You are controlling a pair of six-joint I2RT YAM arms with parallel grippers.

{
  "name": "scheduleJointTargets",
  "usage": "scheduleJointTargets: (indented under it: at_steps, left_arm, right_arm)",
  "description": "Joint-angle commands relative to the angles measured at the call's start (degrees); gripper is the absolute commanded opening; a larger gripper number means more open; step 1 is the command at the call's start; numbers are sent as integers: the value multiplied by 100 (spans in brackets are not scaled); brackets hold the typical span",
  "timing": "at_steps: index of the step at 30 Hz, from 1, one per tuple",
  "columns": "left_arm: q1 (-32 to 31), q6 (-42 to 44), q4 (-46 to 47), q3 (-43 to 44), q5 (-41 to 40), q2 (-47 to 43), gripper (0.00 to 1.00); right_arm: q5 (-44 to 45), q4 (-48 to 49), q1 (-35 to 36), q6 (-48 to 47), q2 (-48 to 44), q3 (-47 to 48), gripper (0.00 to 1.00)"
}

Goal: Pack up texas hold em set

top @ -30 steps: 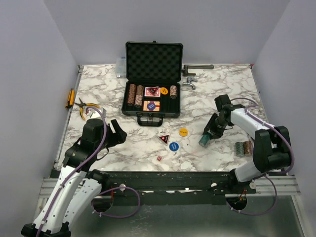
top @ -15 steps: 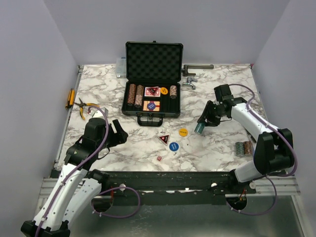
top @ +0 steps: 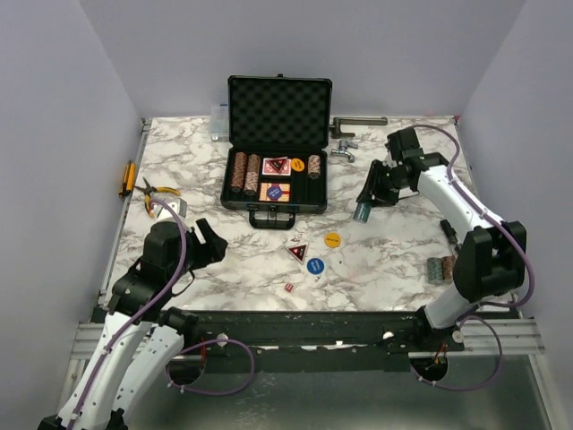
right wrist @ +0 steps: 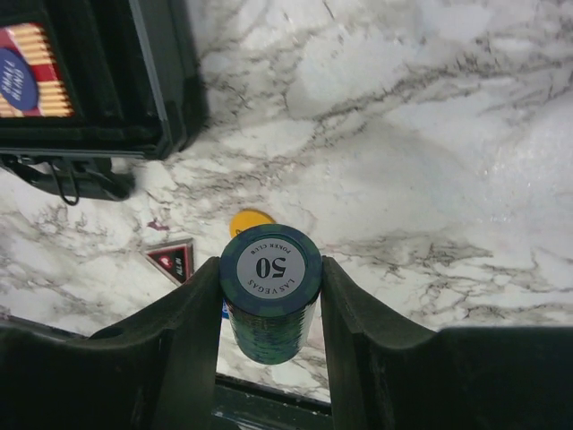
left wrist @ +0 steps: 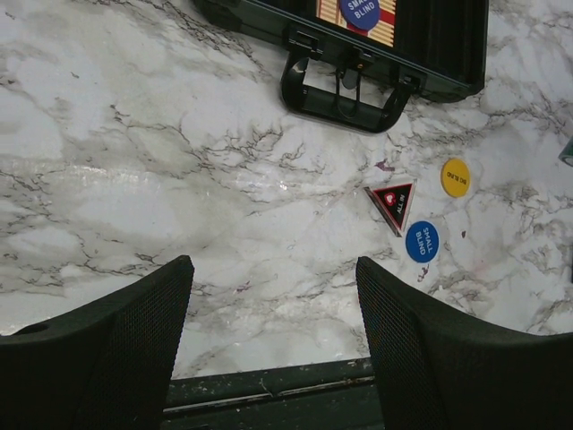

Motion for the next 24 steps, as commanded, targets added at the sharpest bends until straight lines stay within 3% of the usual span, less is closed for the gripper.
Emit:
scheduleJointTargets:
  at_steps: [1,24]
  left_arm:
    - [-34,-69,-56,-78,-201,14,74]
    - [-30,-63,-40,-92,-209,209,72]
  right_arm:
    - [-139,-286,35,-273,278,807,1]
    - [159,-727,796,-507,2444,3739,1]
